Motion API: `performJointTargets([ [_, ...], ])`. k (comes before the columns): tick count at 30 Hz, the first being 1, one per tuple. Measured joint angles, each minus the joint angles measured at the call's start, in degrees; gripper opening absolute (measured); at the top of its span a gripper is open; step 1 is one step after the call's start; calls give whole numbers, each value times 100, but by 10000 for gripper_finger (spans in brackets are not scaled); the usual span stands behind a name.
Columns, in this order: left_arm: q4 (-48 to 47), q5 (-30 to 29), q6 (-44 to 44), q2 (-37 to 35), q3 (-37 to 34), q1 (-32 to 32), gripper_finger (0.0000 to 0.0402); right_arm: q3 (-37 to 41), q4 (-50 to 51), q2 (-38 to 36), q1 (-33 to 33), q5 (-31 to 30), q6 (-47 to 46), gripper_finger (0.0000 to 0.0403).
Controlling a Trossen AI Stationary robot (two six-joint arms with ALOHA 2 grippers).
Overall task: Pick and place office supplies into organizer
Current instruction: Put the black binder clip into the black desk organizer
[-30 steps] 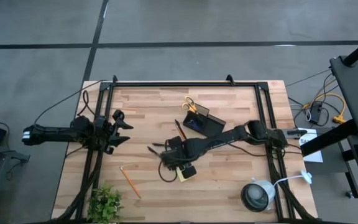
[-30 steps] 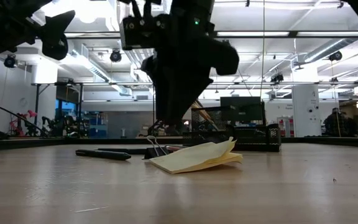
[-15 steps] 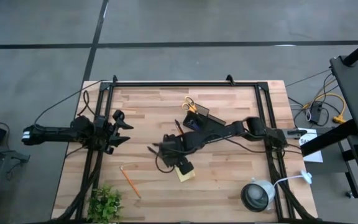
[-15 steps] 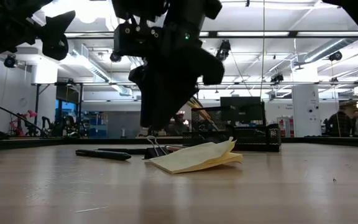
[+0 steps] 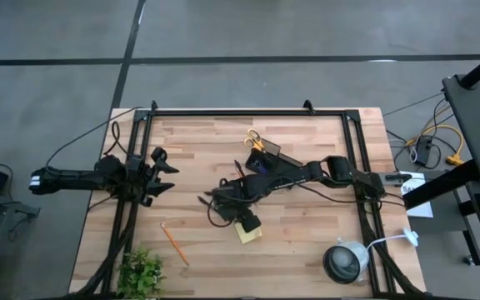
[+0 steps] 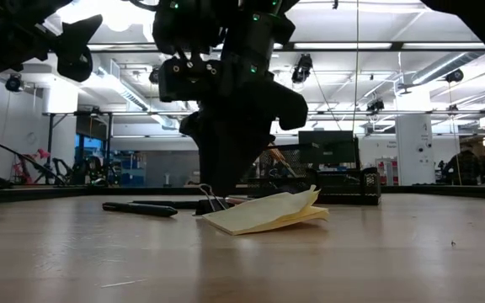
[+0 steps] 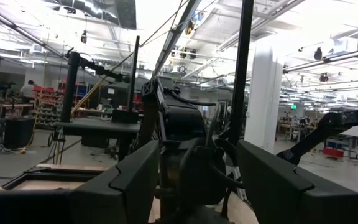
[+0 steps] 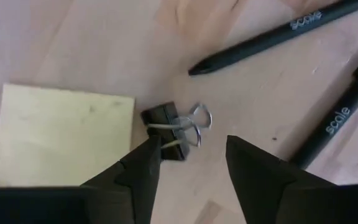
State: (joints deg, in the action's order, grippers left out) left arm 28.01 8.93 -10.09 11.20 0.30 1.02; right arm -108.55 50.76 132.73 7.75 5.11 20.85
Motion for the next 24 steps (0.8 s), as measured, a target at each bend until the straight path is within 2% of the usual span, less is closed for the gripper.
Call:
performJointTargets([
  [5,3,0,0,0,0,2,201,2,-15,-2,1,461,65,118],
  [13,1,0,0,-1,0,2,201,4,-267,-12,-20,443,84,56],
  [24,4,2,0,8,0,2,201,57,-269,76,-24,458,194,53],
])
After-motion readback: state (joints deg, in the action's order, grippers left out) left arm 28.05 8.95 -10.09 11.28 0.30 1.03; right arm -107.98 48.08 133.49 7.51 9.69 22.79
